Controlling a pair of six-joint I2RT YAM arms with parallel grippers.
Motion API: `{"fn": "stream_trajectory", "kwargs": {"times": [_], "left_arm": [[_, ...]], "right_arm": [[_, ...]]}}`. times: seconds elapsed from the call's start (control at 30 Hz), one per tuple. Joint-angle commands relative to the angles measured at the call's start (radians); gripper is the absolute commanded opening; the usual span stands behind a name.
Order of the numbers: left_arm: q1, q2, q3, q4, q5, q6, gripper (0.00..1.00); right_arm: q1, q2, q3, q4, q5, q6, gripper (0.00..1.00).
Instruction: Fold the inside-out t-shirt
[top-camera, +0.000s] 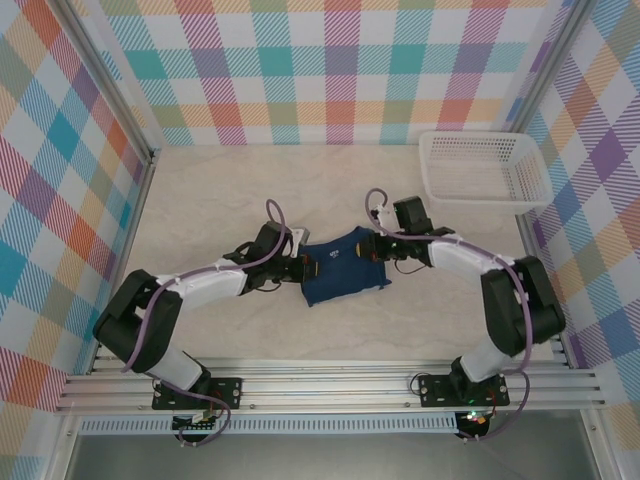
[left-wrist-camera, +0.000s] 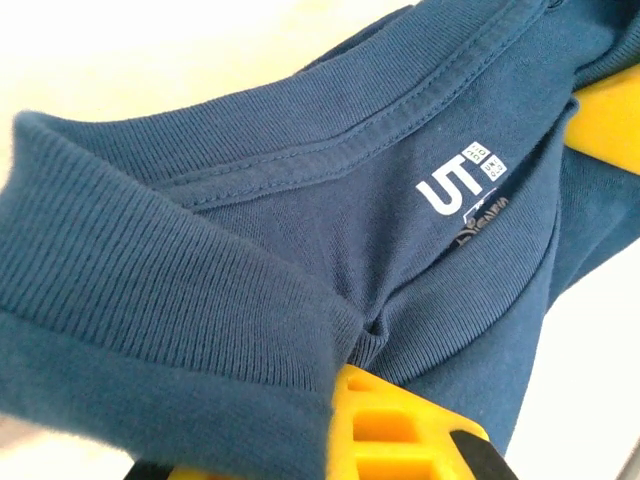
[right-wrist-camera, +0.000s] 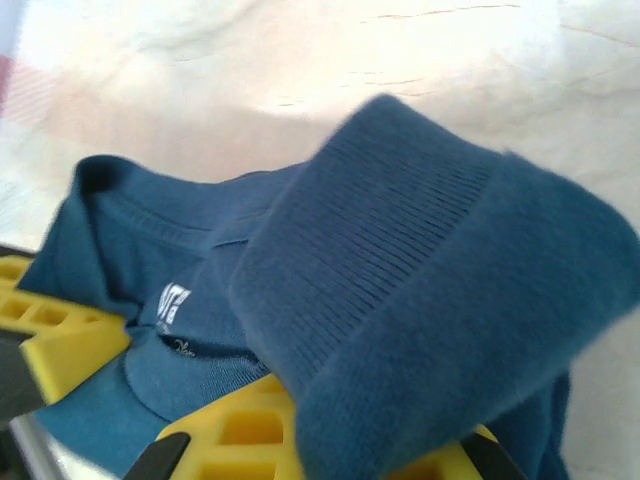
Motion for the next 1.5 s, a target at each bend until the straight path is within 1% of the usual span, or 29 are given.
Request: {"fn": "stream_trajectory", "kwargs": {"times": [0.0, 0.07, 0.1, 0.17, 0.2, 0.23, 0.27, 0.33, 0.4, 0.47, 0.53, 0.6, 0.63, 0.7, 0.77, 0.83, 0.9, 1.07, 1.2, 1.27, 1.33, 1.4, 1.47], "left_arm": [[-0.001, 0.069, -0.011, 0.014, -0.062, -0.011, 0.04], [-0.002, 0.09, -0.022, 0.031, -0.07, -0.021, 0.1], [-0.002, 0.096, -0.022, 0.028, -0.092, -0.028, 0.12], [-0.002, 0.093, -0.015, -0.004, -0.138, -0.035, 0.2], [-0.002, 0.084, -0.011, -0.024, -0.154, -0.035, 0.22], [-0.002, 0.072, -0.008, -0.04, -0.161, -0.032, 0.24], [-0.002, 0.052, -0.006, -0.059, -0.168, -0.031, 0.29], [-0.002, 0.004, 0.008, -0.128, -0.207, -0.032, 0.38], [-0.002, -0.057, 0.025, -0.222, -0.271, -0.033, 0.48], [-0.002, -0.128, 0.033, -0.288, -0.32, -0.038, 0.58], [-0.002, -0.197, 0.029, -0.292, -0.293, -0.032, 0.63], [-0.003, -0.233, 0.031, -0.246, -0.174, -0.033, 0.64], [-0.006, -0.225, 0.036, -0.215, -0.114, -0.041, 0.64], [-0.025, -0.162, 0.067, -0.146, 0.028, -0.061, 0.63], [-0.056, -0.084, 0.107, -0.112, 0.086, -0.068, 0.6], [-0.078, -0.017, 0.129, -0.103, 0.091, -0.081, 0.58], [-0.086, 0.025, 0.109, -0.089, 0.098, -0.094, 0.57], [-0.104, 0.071, -0.005, -0.054, 0.108, -0.092, 0.57], [-0.11, 0.094, -0.057, -0.073, 0.074, -0.068, 0.57], [-0.11, 0.068, -0.053, -0.097, 0.049, -0.056, 0.57], [-0.108, 0.002, -0.044, -0.121, 0.009, -0.046, 0.59], [-0.109, -0.084, -0.047, -0.146, -0.056, -0.052, 0.61], [-0.108, -0.158, -0.067, -0.171, -0.128, -0.077, 0.62]], "right_arm": [[-0.004, 0.099, 0.091, -0.149, 0.14, -0.03, 0.05], [-0.004, 0.155, 0.123, -0.196, 0.168, -0.029, 0.09], [-0.004, 0.174, 0.132, -0.214, 0.175, -0.028, 0.12], [-0.004, 0.191, 0.155, -0.255, 0.2, -0.03, 0.18], [-0.004, 0.186, 0.167, -0.278, 0.213, -0.04, 0.19], [-0.005, 0.174, 0.176, -0.294, 0.225, -0.046, 0.2], [-0.004, 0.155, 0.186, -0.318, 0.242, -0.055, 0.22], [-0.005, 0.114, 0.214, -0.369, 0.267, -0.076, 0.3], [-0.005, 0.055, 0.232, -0.402, 0.288, -0.096, 0.37], [-0.004, -0.006, 0.231, -0.399, 0.276, -0.108, 0.42], [-0.003, -0.048, 0.21, -0.357, 0.21, -0.098, 0.45], [0.007, -0.06, 0.175, -0.293, 0.114, -0.056, 0.45], [0.016, -0.052, 0.164, -0.26, 0.073, -0.036, 0.44], [0.029, -0.015, 0.15, -0.195, 0.001, 0.016, 0.43], [0.028, 0.034, 0.151, -0.156, -0.041, 0.062, 0.42], [0.027, 0.081, 0.164, -0.171, -0.029, 0.082, 0.41], [0.012, 0.124, 0.171, -0.209, -0.002, 0.092, 0.39], [-0.016, 0.193, 0.128, -0.237, -0.02, 0.088, 0.38], [-0.032, 0.214, 0.122, -0.279, 0.004, 0.061, 0.38], [-0.041, 0.173, 0.126, -0.296, 0.029, 0.042, 0.38], [-0.041, 0.11, 0.124, -0.299, 0.032, 0.017, 0.39], [-0.042, 0.041, 0.108, -0.301, 0.013, 0.004, 0.39], [-0.041, -0.012, 0.08, -0.316, 0.02, 0.002, 0.4]]}}
